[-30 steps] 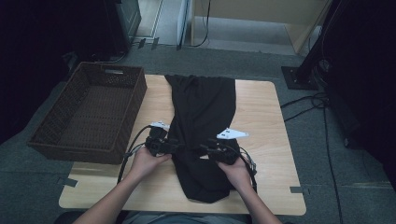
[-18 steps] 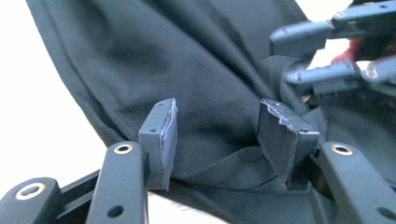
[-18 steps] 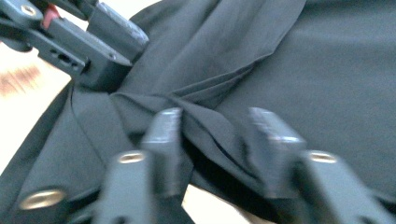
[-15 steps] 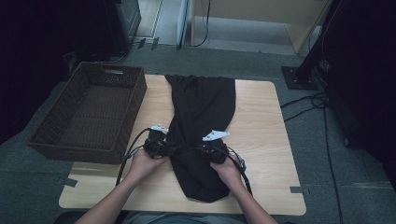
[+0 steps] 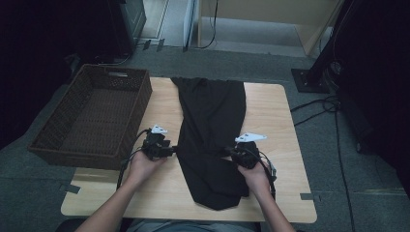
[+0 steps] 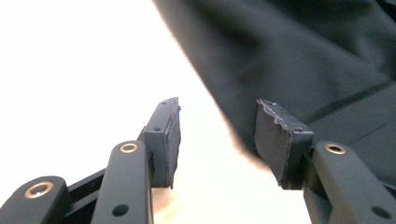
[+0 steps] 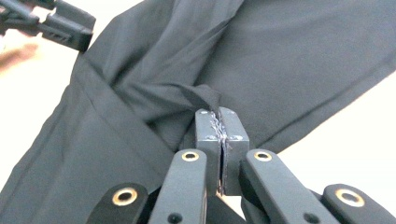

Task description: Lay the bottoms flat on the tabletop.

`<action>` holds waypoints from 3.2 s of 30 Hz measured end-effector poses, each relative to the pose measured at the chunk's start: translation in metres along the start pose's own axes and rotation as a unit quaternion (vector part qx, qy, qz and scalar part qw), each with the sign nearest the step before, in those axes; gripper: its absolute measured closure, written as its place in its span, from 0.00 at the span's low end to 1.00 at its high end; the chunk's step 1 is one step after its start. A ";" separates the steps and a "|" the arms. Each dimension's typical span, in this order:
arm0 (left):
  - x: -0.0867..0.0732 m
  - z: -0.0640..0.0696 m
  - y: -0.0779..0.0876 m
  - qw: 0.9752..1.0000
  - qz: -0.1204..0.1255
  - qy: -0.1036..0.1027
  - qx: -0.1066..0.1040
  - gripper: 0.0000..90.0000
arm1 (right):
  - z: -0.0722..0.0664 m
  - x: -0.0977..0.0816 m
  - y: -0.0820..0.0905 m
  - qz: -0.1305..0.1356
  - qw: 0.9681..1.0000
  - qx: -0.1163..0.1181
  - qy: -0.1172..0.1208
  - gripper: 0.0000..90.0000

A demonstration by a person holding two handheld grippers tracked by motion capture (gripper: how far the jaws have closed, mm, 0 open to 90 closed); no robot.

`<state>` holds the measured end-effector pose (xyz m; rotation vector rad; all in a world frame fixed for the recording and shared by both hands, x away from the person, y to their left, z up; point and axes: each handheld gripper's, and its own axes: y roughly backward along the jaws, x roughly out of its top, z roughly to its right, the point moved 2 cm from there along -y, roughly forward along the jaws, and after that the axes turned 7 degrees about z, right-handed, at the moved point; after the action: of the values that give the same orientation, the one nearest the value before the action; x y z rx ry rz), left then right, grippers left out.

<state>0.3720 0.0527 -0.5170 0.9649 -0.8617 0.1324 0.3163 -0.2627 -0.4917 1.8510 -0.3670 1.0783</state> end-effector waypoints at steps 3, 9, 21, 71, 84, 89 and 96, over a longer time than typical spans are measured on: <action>0.003 0.003 0.003 0.999 0.010 0.019 -0.030 0.56 | 0.004 0.005 0.006 0.029 0.999 0.016 -0.032 0.99; 0.017 0.037 0.011 0.992 0.049 0.010 -0.117 0.49 | -0.014 0.040 0.021 0.086 0.996 0.029 0.001 0.99; 0.016 0.057 0.006 0.989 0.039 -0.007 -0.144 0.40 | -0.031 0.067 0.046 0.154 0.988 0.023 0.021 0.99; 0.054 -0.001 0.018 0.998 0.012 0.031 -0.053 1.00 | 0.078 0.003 0.054 0.049 0.992 -0.091 -0.071 0.99; 0.032 -0.011 0.004 0.999 -0.029 0.029 -0.032 0.95 | 0.069 0.031 0.046 0.116 0.988 -0.089 -0.048 0.73; 0.022 -0.017 -0.012 0.998 -0.047 0.030 -0.020 0.99 | 0.044 0.015 -0.005 0.035 0.998 -0.053 -0.022 0.79; 0.023 -0.020 -0.016 0.999 -0.033 0.036 -0.022 0.99 | 0.040 -0.003 -0.043 -0.012 0.998 -0.059 -0.005 0.81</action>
<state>0.4064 0.0524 -0.5177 0.9405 -0.7619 0.0905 0.3631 -0.2742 -0.5258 1.7538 -0.4057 1.0100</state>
